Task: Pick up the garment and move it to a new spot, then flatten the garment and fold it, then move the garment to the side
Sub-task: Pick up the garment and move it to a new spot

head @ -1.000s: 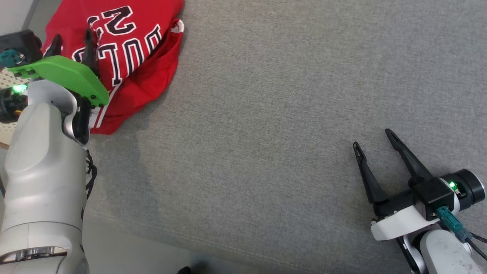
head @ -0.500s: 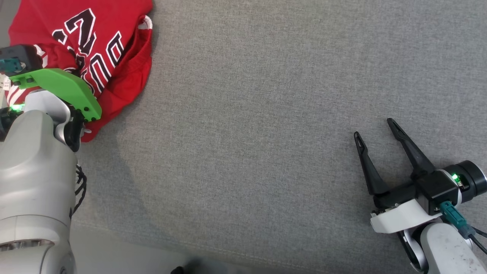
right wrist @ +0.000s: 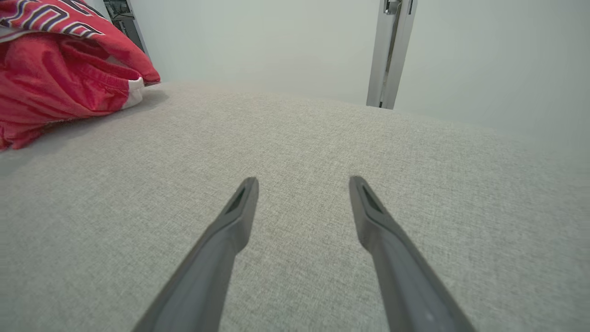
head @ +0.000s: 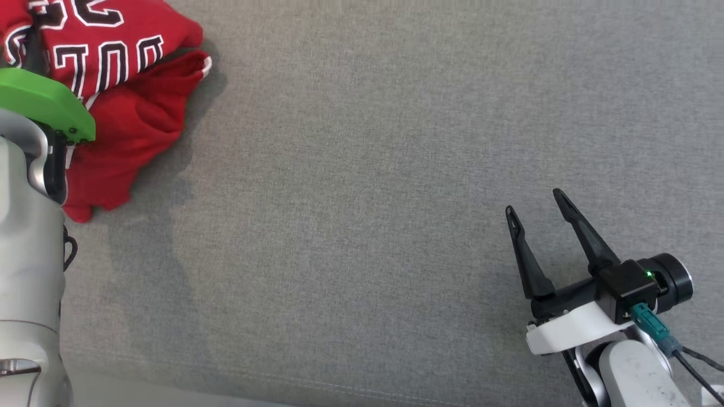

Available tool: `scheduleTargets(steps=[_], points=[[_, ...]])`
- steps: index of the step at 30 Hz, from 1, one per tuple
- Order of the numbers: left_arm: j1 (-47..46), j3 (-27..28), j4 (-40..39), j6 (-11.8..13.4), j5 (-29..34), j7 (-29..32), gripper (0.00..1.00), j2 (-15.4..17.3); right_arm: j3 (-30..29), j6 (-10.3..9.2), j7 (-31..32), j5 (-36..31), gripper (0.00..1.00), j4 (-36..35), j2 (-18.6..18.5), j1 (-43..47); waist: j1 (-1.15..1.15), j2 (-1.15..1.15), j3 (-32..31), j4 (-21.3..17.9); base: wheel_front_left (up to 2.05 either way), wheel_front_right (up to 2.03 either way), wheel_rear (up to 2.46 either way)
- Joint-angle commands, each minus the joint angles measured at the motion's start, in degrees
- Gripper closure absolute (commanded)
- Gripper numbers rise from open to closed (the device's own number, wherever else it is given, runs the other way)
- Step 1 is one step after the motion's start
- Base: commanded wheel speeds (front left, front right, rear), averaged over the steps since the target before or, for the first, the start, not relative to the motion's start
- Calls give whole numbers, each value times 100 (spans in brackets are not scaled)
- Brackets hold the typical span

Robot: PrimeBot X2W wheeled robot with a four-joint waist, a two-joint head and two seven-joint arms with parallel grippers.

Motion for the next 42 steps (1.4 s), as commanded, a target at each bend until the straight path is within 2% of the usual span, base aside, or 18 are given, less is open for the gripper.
scheduleTargets(steps=[1,10,18,24,29,32,37,42], points=[[90,-42,-161,-20,26,-54,100,67,4,1,0,65,0,32,50,106,0,0,-516,-299,0,0,0],[383,-421,-1400,-35,-18,238,100,94,30,1,0,116,0,121,316,303,0,0,-1264,-836,0,0,0],[622,-900,-3066,-37,-361,895,100,-99,-11,1,0,142,0,22,454,283,0,0,-1480,-1637,0,0,0],[689,-1314,-3802,-38,-505,1322,100,-431,-19,1,0,157,0,-87,490,202,0,0,-1434,-2313,0,0,0],[744,-1694,-3842,-38,-564,1408,100,-831,-50,1,0,180,0,-126,507,200,0,0,-1325,-2715,0,0,0],[924,-2148,-3621,-39,-666,1440,100,-1013,-3,1,0,307,0,-138,511,196,0,0,-1222,-2915,0,0,0],[1231,-2931,-3078,-37,-966,1286,100,-1118,97,1,0,482,0,-104,511,99,0,0,-1012,-3124,0,0,0],[1468,-3610,-2441,-37,-1339,851,100,-1126,179,1,0,531,0,-85,511,-14,0,0,-807,-3225,0,0,0]])
